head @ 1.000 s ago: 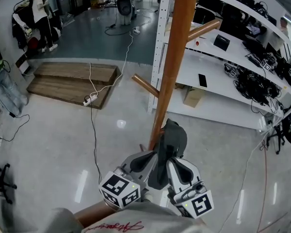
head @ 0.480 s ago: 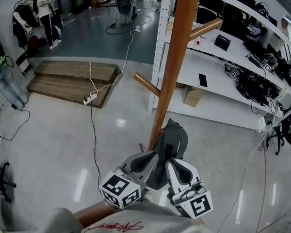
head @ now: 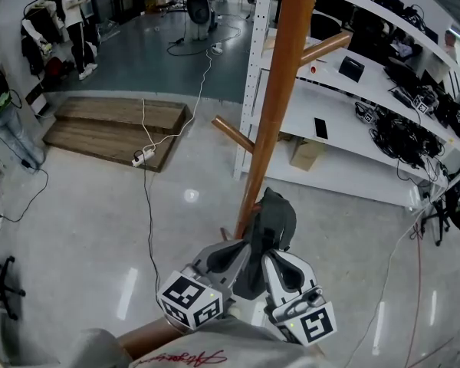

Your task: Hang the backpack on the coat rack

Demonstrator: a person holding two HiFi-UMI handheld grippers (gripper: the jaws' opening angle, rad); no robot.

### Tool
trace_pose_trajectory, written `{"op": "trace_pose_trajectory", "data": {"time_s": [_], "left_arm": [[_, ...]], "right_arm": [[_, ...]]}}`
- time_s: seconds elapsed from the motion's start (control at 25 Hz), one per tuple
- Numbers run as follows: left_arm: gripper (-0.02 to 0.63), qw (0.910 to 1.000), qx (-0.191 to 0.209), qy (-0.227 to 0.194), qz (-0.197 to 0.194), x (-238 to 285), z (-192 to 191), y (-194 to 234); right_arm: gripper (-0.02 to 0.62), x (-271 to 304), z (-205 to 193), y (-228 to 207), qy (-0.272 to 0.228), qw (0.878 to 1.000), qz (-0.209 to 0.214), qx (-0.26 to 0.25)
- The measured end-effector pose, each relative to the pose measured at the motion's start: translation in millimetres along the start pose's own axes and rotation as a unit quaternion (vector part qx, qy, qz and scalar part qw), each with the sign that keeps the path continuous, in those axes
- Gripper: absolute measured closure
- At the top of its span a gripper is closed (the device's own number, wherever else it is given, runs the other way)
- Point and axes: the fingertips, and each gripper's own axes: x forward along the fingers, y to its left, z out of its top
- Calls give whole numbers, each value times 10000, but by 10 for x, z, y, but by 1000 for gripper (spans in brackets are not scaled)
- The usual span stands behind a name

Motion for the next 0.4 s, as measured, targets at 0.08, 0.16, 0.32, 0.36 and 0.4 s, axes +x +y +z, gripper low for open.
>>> {"op": "trace_pose_trajectory", "data": {"time_s": [0.08,0.16,0.32,0.36,0.4], "left_arm": [[589,10000,10,4,-2,-1,3,-2],[589,10000,14,4,-4,0,4,-2],[589,10000,24,-8,0,0,3,-1],[589,10000,29,-9,1,0,3,-1],[589,10000,34,-10,3,0,2,0]], "right_arm": [[568,4,7,2,-2,10000,-5,-6],[569,7,12,6,-7,10000,-2,-20],[568,6,6,9,-8,10000,14,-38],[569,6,5,9,-6,10000,14,-38],[568,6,4,8,-4,10000,14,-38]]}}
